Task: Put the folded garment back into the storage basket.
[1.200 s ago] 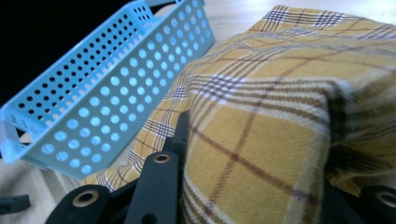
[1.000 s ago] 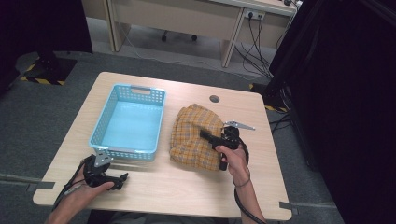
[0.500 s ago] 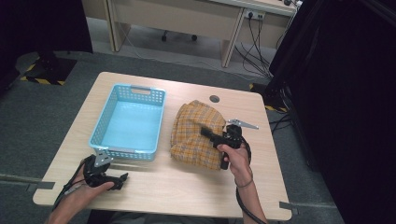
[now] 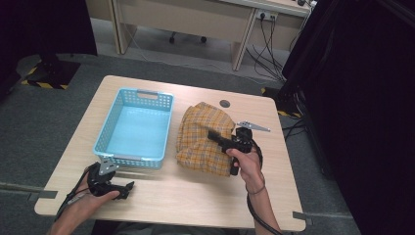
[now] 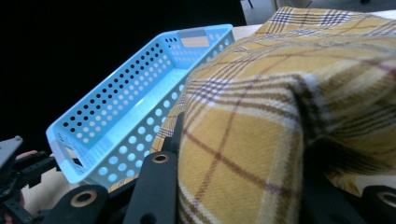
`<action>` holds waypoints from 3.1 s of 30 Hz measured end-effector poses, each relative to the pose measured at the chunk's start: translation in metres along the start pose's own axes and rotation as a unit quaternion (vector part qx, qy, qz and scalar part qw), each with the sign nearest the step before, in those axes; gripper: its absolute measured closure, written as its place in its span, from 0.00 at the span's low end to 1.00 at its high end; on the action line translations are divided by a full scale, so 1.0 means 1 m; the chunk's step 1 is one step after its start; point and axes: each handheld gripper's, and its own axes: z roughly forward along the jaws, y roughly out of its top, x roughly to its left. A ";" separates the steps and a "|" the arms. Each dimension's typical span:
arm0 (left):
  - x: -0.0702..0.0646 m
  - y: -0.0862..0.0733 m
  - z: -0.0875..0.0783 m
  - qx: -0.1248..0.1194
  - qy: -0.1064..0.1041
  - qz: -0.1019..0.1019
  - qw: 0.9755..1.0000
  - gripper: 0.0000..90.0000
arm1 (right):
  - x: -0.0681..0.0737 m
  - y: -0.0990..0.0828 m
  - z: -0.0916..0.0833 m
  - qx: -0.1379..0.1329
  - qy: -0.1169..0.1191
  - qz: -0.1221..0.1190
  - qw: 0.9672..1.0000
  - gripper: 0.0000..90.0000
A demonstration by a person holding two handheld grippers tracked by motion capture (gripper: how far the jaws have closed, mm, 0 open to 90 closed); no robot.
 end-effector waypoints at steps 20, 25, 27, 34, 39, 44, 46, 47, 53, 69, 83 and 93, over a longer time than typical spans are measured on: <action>0.000 0.000 0.000 -0.001 0.000 -0.001 1.000 0.00 | 0.024 0.043 0.004 -0.009 0.017 -0.006 1.000 0.78; 0.000 0.000 0.000 -0.001 0.000 -0.001 1.000 0.00 | 0.030 0.048 0.009 -0.008 0.023 -0.009 1.000 0.78; 0.000 0.000 0.000 -0.001 0.000 -0.001 1.000 0.00 | 0.032 0.050 0.010 -0.008 0.026 -0.011 1.000 0.78; 0.000 0.000 0.000 -0.001 0.000 -0.002 1.000 0.00 | 0.041 0.057 0.017 -0.005 0.032 -0.015 0.999 0.78; 0.000 0.000 0.000 0.000 0.000 -0.001 1.000 0.00 | 0.050 0.061 0.029 0.001 0.038 -0.014 0.999 0.78; 0.000 0.000 0.000 0.000 0.000 -0.001 1.000 0.00 | 0.061 0.066 0.043 0.009 0.045 -0.016 0.999 0.78; 0.000 0.000 0.000 0.000 0.000 -0.001 1.000 0.00 | 0.066 0.068 0.050 0.012 0.046 -0.019 0.999 0.78; 0.000 0.000 0.000 0.000 0.000 -0.001 1.000 0.00 | 0.070 0.069 0.054 0.014 0.047 -0.022 0.999 0.78; 0.000 0.000 0.000 0.000 0.000 -0.002 1.000 0.00 | 0.085 0.073 0.077 0.024 0.054 -0.022 0.998 0.78; 0.000 0.000 0.000 0.000 -0.001 -0.001 1.000 0.00 | 0.110 0.074 0.118 0.043 0.063 -0.022 0.997 0.78; 0.000 0.000 0.000 0.000 -0.001 -0.001 1.000 0.00 | 0.118 0.074 0.135 0.051 0.062 -0.021 0.997 0.77; 0.000 0.000 0.000 0.000 -0.001 -0.001 1.000 0.00 | 0.122 0.069 0.155 0.063 0.056 -0.014 0.996 0.77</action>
